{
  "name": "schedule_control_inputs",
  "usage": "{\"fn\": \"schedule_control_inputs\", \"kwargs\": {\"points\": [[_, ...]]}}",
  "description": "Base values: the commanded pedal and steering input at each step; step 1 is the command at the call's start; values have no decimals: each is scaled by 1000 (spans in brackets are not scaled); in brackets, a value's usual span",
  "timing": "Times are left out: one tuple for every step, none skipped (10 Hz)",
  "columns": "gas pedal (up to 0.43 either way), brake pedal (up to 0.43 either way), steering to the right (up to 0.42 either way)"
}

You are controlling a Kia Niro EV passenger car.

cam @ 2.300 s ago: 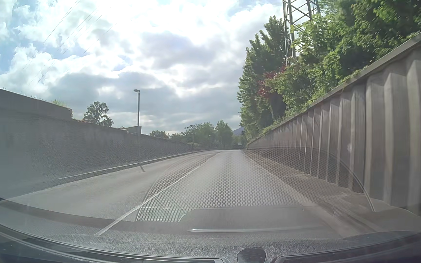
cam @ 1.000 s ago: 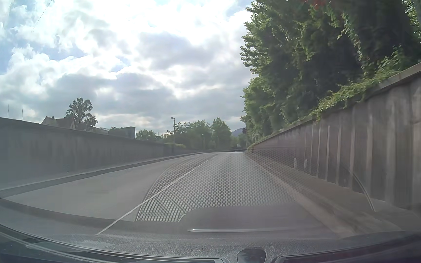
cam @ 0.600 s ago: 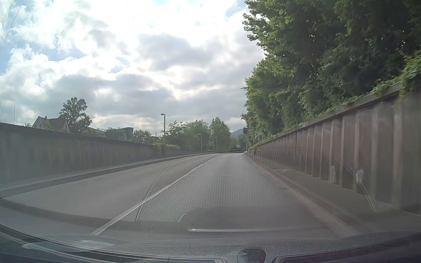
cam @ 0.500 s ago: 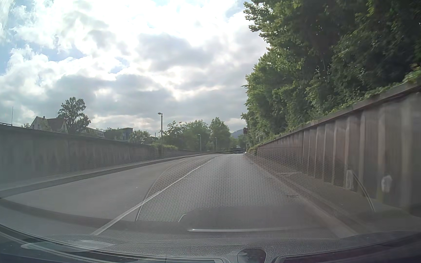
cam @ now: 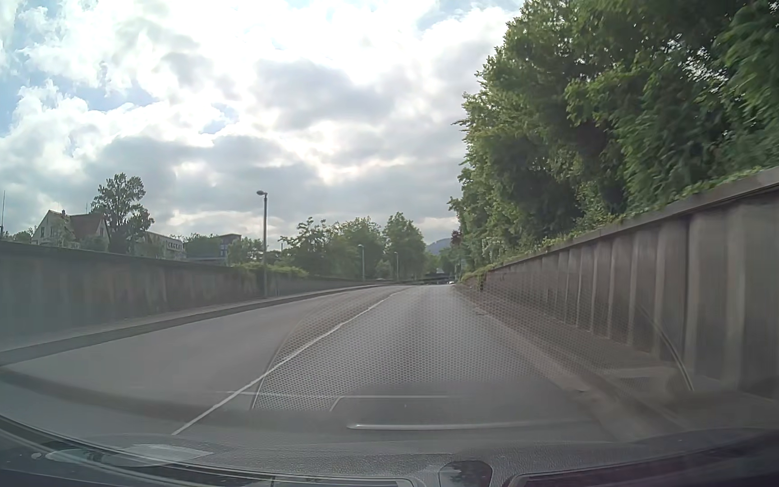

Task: Follow the waypoints while adhering to traffic rules and regulations

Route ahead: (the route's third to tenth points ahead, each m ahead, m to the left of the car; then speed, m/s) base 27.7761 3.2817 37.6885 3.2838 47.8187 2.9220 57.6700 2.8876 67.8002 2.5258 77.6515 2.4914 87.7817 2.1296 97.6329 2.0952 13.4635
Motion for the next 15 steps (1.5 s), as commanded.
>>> {"fn": "schedule_control_inputs", "kwargs": {"points": [[189, 0, 1], [189, 0, 1], [189, 0, 0], [189, 0, 0], [189, 0, 0], [189, 0, 0], [189, 0, 0], [189, 0, 0], [189, 0, 0], [189, 0, 0], [189, 0, 0], [189, 0, 0], [189, 0, 0], [189, 0, 0], [189, 0, 0]]}}
